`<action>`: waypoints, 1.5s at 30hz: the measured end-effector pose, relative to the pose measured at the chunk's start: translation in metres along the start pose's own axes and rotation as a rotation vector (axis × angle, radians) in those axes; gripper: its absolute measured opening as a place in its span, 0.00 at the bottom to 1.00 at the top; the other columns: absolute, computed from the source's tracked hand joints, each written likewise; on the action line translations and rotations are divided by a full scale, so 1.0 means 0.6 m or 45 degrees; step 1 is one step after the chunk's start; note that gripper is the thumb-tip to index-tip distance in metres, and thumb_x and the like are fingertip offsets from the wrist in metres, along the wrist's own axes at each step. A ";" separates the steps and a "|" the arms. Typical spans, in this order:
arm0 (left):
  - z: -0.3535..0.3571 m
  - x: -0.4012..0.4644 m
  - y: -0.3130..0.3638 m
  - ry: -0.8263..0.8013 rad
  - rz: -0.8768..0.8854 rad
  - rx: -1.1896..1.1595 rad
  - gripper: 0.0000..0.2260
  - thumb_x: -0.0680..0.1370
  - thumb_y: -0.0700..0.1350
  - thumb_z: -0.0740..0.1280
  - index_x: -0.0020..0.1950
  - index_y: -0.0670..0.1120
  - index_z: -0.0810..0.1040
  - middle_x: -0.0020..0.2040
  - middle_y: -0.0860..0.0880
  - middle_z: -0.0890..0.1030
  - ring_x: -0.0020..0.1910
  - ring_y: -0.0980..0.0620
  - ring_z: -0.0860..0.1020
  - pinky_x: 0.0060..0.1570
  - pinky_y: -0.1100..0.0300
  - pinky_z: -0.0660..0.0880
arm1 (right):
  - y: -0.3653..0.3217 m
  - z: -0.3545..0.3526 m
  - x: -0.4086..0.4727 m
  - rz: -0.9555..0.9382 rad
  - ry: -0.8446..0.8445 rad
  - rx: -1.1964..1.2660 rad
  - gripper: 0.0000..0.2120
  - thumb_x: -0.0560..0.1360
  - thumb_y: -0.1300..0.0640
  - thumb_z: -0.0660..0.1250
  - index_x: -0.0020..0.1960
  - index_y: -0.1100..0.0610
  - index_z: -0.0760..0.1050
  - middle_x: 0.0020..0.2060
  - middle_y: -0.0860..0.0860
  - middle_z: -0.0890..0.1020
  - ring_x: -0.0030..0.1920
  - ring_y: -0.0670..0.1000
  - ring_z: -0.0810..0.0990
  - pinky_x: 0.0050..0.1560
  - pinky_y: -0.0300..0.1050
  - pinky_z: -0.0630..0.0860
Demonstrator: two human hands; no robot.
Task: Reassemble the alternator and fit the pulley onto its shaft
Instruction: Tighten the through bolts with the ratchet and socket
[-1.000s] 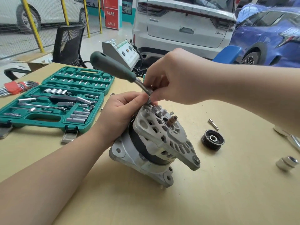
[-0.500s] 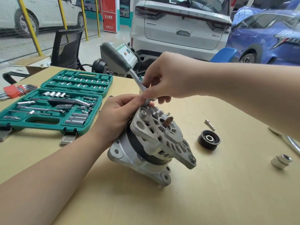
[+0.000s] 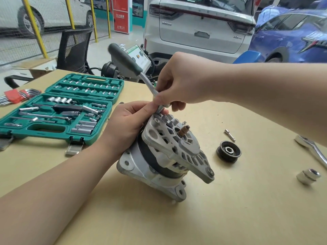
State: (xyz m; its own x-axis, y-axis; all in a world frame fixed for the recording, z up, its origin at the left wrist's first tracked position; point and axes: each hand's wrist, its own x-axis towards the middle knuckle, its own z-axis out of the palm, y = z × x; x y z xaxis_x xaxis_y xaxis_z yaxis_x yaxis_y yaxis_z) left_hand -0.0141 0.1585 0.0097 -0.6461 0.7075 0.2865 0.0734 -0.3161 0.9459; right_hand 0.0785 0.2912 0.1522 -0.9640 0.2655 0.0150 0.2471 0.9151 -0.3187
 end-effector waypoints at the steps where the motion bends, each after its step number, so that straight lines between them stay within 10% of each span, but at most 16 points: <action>1: 0.000 0.000 -0.001 -0.003 0.002 -0.008 0.13 0.80 0.48 0.70 0.53 0.40 0.89 0.48 0.43 0.90 0.46 0.49 0.88 0.46 0.60 0.83 | -0.001 0.001 0.003 0.067 0.006 0.062 0.09 0.75 0.52 0.78 0.42 0.57 0.85 0.29 0.50 0.86 0.29 0.48 0.86 0.30 0.36 0.79; 7: 0.002 -0.001 -0.002 0.003 0.011 -0.035 0.13 0.80 0.47 0.70 0.53 0.39 0.88 0.47 0.44 0.90 0.44 0.51 0.87 0.44 0.61 0.83 | 0.005 0.002 0.013 0.245 -0.038 0.331 0.14 0.75 0.52 0.79 0.43 0.64 0.84 0.32 0.56 0.86 0.30 0.51 0.86 0.30 0.39 0.79; 18: 0.004 -0.003 -0.001 0.093 0.005 -0.003 0.08 0.80 0.44 0.72 0.44 0.47 0.90 0.40 0.50 0.89 0.39 0.56 0.87 0.38 0.67 0.80 | 0.004 -0.017 -0.013 -0.419 -0.044 -0.369 0.10 0.70 0.50 0.82 0.50 0.44 0.85 0.40 0.41 0.86 0.41 0.39 0.83 0.47 0.41 0.80; 31: -0.001 0.005 -0.006 0.003 0.059 -0.002 0.09 0.77 0.50 0.73 0.48 0.47 0.91 0.48 0.44 0.90 0.45 0.50 0.88 0.47 0.59 0.83 | 0.026 0.005 0.009 0.259 -0.074 0.569 0.16 0.72 0.53 0.81 0.46 0.66 0.83 0.34 0.59 0.87 0.34 0.55 0.88 0.33 0.41 0.82; 38: -0.006 0.005 -0.010 -0.008 0.070 0.107 0.08 0.82 0.44 0.72 0.47 0.47 0.91 0.45 0.49 0.90 0.45 0.53 0.87 0.46 0.63 0.83 | 0.001 -0.015 -0.013 -0.359 -0.057 -0.292 0.10 0.71 0.46 0.80 0.49 0.47 0.85 0.38 0.43 0.86 0.37 0.40 0.83 0.38 0.29 0.76; 41: -0.005 0.002 -0.009 0.001 0.075 0.155 0.16 0.82 0.39 0.72 0.39 0.55 0.89 0.38 0.61 0.86 0.39 0.67 0.83 0.41 0.73 0.77 | 0.002 -0.015 -0.020 -0.507 -0.049 -0.490 0.11 0.71 0.49 0.81 0.51 0.46 0.84 0.42 0.43 0.84 0.43 0.45 0.82 0.46 0.41 0.77; 45: -0.003 0.006 -0.006 -0.009 0.084 0.089 0.09 0.83 0.47 0.72 0.48 0.47 0.91 0.47 0.45 0.90 0.45 0.50 0.87 0.46 0.61 0.83 | 0.002 -0.005 -0.015 -0.362 0.031 -0.411 0.09 0.74 0.47 0.78 0.51 0.49 0.85 0.38 0.45 0.86 0.40 0.46 0.84 0.48 0.48 0.81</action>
State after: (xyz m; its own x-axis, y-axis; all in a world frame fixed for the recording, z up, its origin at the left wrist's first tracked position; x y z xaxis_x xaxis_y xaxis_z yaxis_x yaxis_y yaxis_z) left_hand -0.0181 0.1611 0.0071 -0.6326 0.6911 0.3496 0.1689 -0.3174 0.9331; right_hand 0.0879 0.2906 0.1543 -0.9965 -0.0076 0.0829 -0.0064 0.9999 0.0146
